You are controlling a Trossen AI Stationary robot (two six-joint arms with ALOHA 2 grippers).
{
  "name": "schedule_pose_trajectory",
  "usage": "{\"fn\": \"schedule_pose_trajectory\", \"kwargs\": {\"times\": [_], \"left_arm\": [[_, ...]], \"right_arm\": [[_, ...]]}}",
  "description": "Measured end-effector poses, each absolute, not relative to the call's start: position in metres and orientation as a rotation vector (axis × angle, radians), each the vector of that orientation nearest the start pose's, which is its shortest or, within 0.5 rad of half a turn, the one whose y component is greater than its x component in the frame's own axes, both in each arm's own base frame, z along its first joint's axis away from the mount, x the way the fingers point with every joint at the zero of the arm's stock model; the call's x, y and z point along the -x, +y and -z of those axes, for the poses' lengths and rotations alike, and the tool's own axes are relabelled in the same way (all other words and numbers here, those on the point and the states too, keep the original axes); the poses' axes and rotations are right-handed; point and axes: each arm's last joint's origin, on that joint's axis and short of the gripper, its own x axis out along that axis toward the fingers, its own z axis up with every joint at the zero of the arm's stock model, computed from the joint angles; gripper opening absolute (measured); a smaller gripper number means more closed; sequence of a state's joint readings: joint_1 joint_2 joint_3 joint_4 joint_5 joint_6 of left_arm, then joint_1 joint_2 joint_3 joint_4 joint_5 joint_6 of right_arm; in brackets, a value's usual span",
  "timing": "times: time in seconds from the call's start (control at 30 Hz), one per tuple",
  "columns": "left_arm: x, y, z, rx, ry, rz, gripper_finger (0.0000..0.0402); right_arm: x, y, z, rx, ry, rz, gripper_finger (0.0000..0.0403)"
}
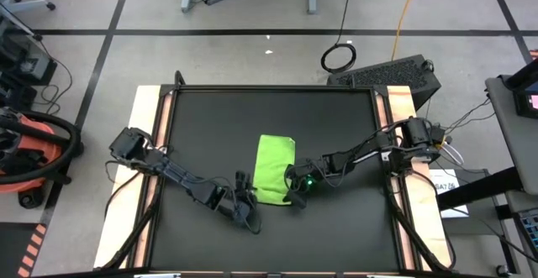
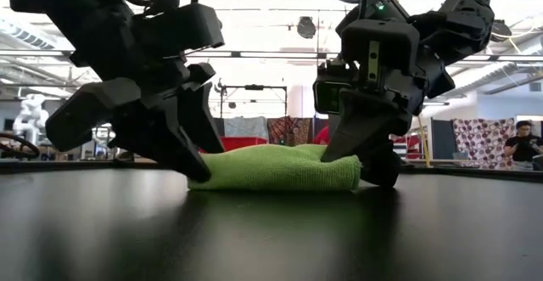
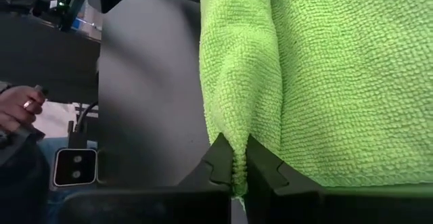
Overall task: Roll towel
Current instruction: Roll the green microfiber towel
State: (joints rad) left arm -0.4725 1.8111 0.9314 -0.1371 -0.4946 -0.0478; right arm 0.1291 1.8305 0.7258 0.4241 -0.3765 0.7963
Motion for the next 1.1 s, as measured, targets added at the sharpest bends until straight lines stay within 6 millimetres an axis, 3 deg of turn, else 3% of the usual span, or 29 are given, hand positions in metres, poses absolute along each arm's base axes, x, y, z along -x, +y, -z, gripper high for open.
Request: {"fn": "schedule_pose_trajectory", "kwargs": {"times": [0.13, 0.33, 0.53, 0.9, 1.1], "left_arm": [[-0.306, -0.136, -0.13, -0.395, 0.903, -0.049, 0.0178], [-0.31, -0.133, -0.13, -0.311, 0.928, 0.104, 0.002], [-0.317, -0.125, -0.13, -0.204, 0.936, 0.212, 0.0012], [-0.33, -0.093, -0.134, 0.13, 0.961, 0.534, 0.0006], [-0.335, -0.065, -0.136, 0.303, 0.957, 0.611, 0.0005]], "right_arm": [[-0.321, 0.053, -0.107, -0.838, 0.846, -0.202, 0.0003], [-0.321, 0.053, -0.107, -0.839, 0.846, -0.206, 0.0008], [-0.321, 0.053, -0.109, -0.821, 0.835, -0.22, 0.0054], [-0.314, 0.066, -0.132, -0.609, 0.76, -0.298, 0.0255], [-0.307, 0.083, -0.146, -0.393, 0.693, -0.317, 0.0276]]}}
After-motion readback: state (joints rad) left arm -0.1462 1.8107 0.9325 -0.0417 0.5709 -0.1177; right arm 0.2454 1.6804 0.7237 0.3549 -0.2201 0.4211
